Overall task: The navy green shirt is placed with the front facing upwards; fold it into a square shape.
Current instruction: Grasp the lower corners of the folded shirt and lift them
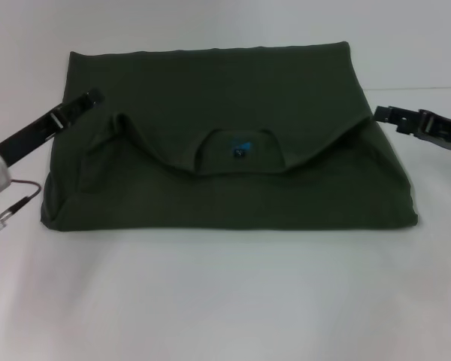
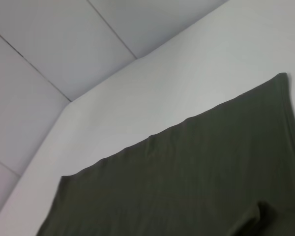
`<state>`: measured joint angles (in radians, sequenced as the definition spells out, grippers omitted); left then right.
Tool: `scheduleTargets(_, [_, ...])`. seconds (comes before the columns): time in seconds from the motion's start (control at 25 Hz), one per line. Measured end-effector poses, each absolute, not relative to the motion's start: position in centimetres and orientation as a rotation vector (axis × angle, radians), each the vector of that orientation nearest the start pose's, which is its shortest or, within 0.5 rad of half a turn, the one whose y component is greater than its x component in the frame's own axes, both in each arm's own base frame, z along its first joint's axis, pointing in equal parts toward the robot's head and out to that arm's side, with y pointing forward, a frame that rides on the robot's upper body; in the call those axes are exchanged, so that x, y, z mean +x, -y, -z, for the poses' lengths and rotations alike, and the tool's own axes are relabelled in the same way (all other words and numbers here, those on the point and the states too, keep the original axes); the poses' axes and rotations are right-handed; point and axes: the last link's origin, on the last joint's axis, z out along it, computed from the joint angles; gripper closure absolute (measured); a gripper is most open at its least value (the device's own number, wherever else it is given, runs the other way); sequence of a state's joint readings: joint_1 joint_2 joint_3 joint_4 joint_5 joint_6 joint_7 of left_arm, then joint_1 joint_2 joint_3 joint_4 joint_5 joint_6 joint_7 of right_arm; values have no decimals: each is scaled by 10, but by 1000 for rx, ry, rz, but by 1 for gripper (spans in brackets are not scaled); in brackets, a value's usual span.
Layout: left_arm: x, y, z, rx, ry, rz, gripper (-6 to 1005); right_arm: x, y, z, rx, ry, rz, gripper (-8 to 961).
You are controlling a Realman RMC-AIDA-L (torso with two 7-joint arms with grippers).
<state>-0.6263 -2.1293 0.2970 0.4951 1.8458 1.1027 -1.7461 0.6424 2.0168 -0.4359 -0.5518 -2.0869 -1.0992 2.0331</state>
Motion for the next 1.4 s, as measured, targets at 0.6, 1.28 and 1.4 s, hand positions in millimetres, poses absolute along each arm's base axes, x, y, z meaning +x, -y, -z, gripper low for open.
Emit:
scheduleTargets(0.6, [-314, -364, -70, -2118, 1600, 423, 234, 351, -343, -87, -1953, -1752, -739, 7])
scheduleTargets(1.28, [-313, -385, -39, -2112, 1448, 189, 235, 346, -346, -76, -1983, -1751, -724, 7])
scheduleTargets(1.4, [-317, -386, -37, -2092, 1437, 169, 235, 345, -346, -74, -1983, -1752, -726, 7])
